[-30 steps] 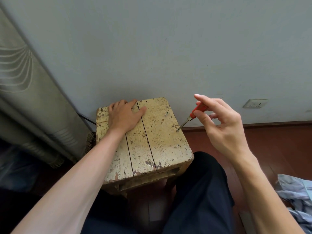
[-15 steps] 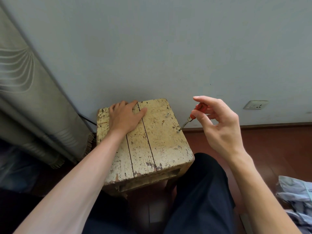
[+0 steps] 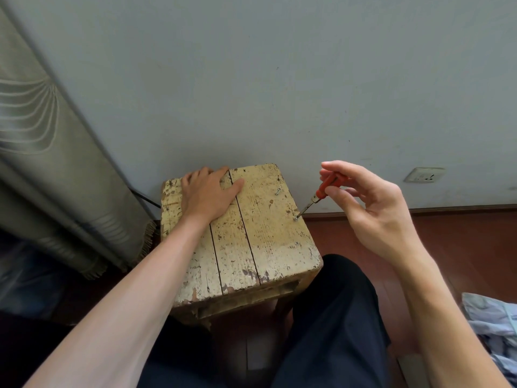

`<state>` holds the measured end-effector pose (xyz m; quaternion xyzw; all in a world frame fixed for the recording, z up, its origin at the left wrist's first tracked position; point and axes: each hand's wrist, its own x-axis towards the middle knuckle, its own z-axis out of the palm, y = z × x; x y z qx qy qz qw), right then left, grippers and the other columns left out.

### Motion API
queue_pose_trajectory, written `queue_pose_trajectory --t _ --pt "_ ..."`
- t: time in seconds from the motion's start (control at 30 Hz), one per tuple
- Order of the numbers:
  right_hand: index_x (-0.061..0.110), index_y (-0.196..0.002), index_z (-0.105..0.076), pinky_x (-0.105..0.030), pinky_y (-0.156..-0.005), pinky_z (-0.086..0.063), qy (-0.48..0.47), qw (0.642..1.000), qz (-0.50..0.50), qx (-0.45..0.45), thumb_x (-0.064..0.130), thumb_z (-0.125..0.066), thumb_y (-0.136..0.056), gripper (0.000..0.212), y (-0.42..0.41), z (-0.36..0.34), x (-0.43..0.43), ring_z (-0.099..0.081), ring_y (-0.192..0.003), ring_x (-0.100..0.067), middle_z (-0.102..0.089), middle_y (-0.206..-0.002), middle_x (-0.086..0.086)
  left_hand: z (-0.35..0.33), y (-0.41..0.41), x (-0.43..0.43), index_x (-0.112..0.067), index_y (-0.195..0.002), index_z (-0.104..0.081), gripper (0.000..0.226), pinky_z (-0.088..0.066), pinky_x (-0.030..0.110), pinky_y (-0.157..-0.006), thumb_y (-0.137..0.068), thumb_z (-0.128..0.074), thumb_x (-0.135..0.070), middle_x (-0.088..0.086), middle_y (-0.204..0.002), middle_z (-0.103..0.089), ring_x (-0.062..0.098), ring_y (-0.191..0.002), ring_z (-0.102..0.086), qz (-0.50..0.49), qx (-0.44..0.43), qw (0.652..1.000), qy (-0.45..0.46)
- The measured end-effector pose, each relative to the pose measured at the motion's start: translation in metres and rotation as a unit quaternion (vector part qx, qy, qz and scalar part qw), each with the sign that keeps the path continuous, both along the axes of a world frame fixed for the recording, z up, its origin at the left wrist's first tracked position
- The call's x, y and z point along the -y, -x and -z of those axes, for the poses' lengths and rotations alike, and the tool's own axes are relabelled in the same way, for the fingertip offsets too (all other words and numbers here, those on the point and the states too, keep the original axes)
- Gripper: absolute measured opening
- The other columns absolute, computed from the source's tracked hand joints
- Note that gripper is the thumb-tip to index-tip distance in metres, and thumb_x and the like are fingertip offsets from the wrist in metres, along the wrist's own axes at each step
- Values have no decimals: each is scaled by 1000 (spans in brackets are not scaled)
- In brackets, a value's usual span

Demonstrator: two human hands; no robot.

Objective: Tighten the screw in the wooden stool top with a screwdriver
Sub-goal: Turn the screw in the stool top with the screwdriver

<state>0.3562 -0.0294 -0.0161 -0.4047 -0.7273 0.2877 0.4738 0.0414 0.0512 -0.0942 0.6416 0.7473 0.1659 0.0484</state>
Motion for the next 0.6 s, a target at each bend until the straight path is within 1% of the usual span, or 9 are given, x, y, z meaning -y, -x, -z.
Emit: queue_pose_trajectory --t 0.1,0.17,0.23,0.33,0.43,0.5,0.6 --pt "28 -133 -72 -49 -98 -61 -6 1000 5 1 3 -72 -103 40 1 0 -1 -78 -110 -22 -77 -117 7 0 0 0 -38 -147 -49 78 -24 44 -114 -88 -29 -86 3 -141 -56 26 -135 -44 0 1 1000 -3" --pt "31 -131 -72 -48 -96 -61 -16 1000 15 5 5 -74 -101 39 3 1 -2 -78 -109 -21 -77 -115 7 0 0 0 -38 -147 -49 78 -24 44 -114 -88 -29 -85 3 -142 -55 26 -135 -44 0 -3 1000 -2" --pt "34 -128 -72 -44 -93 -60 -27 999 37 8 9 -78 -100 38 7 3 -2 -77 -106 -18 -76 -112 8 1 0 -1 -38 -147 -49 78 -24 44 -113 -89 -29 -85 4 -142 -55 26 -135 -44 0 -7 1000 -2" --pt "34 -125 -73 -37 -86 -58 -40 997 66 -14 15 -82 -98 34 14 5 -3 -78 -99 -17 -75 -105 8 1 0 -1 -38 -147 -49 77 -24 45 -114 -89 -30 -85 5 -143 -54 27 -136 -43 -2 -4 1000 -3" --pt "31 -124 -73 -31 -81 -55 -53 995 82 -27 18 -84 -96 33 18 5 -5 -77 -95 -18 -77 -101 2 1 0 0 -38 -148 -49 77 -24 45 -115 -89 -30 -85 5 -144 -54 27 -136 -43 -2 -4 1000 -1" --pt "29 -126 -75 -27 -81 -54 -52 995 83 -20 20 -84 -96 32 17 4 -5 -78 -98 -17 -77 -102 4 0 0 0 -37 -147 -49 77 -24 45 -114 -89 -31 -84 5 -143 -55 27 -135 -44 -1 -4 1000 -3" --pt "29 -134 -73 -18 -87 -52 -32 998 53 4 17 -79 -100 36 10 1 -1 -76 -111 -15 -78 -108 8 0 0 0 -37 -146 -51 77 -25 45 -113 -89 -31 -84 4 -141 -56 26 -134 -45 -1 -3 1000 -5"
